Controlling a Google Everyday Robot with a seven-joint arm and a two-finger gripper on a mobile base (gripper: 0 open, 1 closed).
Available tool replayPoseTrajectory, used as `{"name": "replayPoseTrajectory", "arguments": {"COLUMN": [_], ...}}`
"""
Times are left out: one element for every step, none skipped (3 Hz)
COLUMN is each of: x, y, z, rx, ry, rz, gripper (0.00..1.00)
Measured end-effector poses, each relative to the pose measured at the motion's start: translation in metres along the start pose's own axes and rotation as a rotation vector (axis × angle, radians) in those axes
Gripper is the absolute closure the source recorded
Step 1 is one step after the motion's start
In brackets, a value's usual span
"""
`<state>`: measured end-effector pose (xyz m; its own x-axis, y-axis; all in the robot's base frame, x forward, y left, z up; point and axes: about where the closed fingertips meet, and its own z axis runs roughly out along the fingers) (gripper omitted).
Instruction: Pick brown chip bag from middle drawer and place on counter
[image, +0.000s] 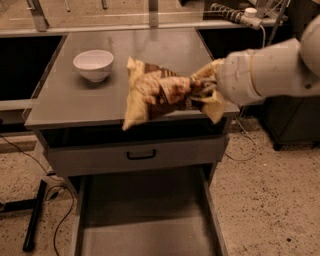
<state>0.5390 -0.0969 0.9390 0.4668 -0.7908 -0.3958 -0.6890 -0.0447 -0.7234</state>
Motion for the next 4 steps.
{"name": "replayPoseTrajectory", "arguments": {"x": [0.009, 0.027, 0.05, 0.068], "y": [-0.036, -0.06, -0.085, -0.111], "z": [0.032, 0.065, 0.086, 0.094], "rx": [-0.001, -0.001, 0.016, 0.049], "ry": [-0.042, -0.049, -0.007, 0.044], "rz": [-0.002, 0.026, 0.054, 0.073], "gripper": [1.0, 1.0, 1.0, 1.0]}}
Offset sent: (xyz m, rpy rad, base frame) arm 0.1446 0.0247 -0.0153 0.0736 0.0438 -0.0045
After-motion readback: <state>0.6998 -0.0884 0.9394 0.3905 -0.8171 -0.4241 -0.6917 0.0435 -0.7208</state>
